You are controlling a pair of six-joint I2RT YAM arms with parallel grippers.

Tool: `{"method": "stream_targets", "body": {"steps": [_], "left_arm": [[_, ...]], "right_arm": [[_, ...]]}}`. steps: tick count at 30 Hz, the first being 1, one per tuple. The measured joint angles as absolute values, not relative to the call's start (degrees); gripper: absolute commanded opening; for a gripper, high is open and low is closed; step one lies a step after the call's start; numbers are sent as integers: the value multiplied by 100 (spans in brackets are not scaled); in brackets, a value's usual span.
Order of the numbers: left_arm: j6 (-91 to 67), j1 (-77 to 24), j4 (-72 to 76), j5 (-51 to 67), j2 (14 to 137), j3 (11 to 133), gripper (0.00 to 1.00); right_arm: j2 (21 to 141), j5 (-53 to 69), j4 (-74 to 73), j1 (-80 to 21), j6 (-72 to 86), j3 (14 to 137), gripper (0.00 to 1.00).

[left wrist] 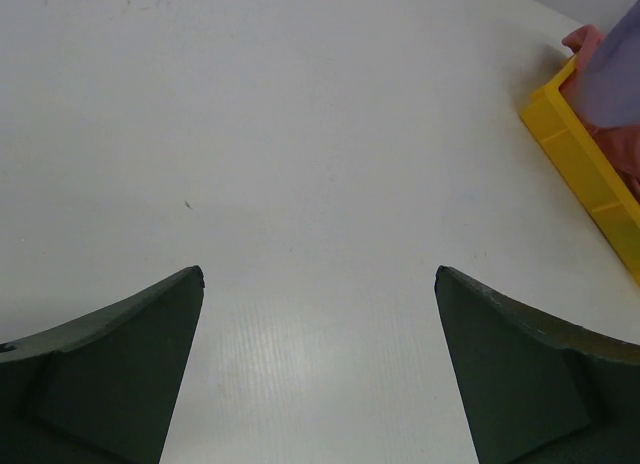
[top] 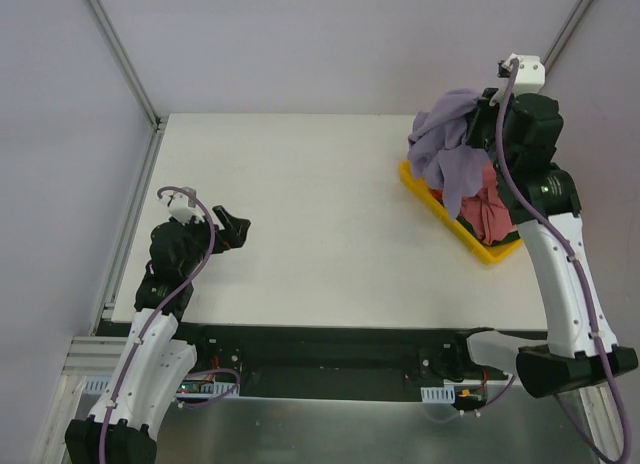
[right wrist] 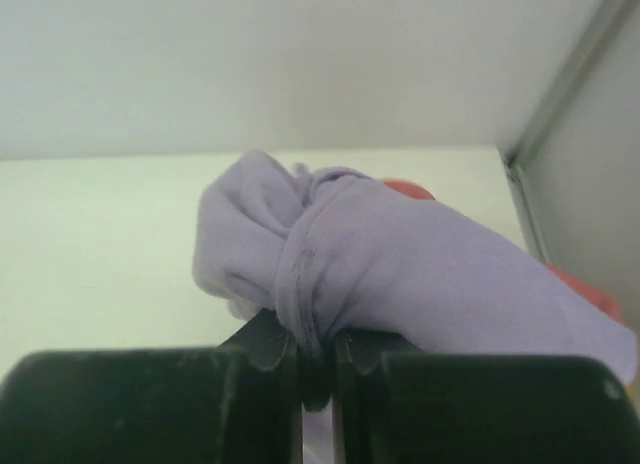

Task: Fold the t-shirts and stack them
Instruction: Grab crumpled tshirt from bin with the right arm, then move the tshirt to the center of the board

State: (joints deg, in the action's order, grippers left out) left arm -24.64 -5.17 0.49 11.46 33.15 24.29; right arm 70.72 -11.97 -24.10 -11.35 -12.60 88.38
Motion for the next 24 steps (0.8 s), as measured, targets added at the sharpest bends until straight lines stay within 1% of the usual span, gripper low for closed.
{"method": "stream_targets", "body": {"steps": [3, 6, 11, 14, 17, 19, 23, 24], "left_arm": [[-2506, -517, 49, 1175, 3321, 2432, 99], [-2556, -517, 49, 1203, 3334, 2432, 99], [-2626, -517, 49, 1210, 3334, 2432, 99], [-2672, -517, 45, 1157, 3321, 2434, 99], [-2812, -517, 1, 840, 3256, 2434, 99], [-2930, -517, -10, 543, 3212, 2434, 99], [-3107, -517, -180, 82, 3183, 2434, 99], [-3151, -517, -237, 8, 3186, 2434, 99]], "right_arm": [[6831, -1004, -2462, -1743, -1267, 9347, 1], [6890, -827, -2628, -2392, -1223, 9926, 1], [7356, -947, -2880, -3404, -1046, 10733, 1], [7719, -1092, -2943, -4080, -904, 11010, 1], [7979, -1090, -3100, -4521, -635, 11045, 1], [8047, -1205, -3201, -4619, -344, 10930, 1], [7992, -1811, -3286, -4517, 290, 10097, 1], [8001, -1876, -3323, -4407, 464, 9835, 2]]}}
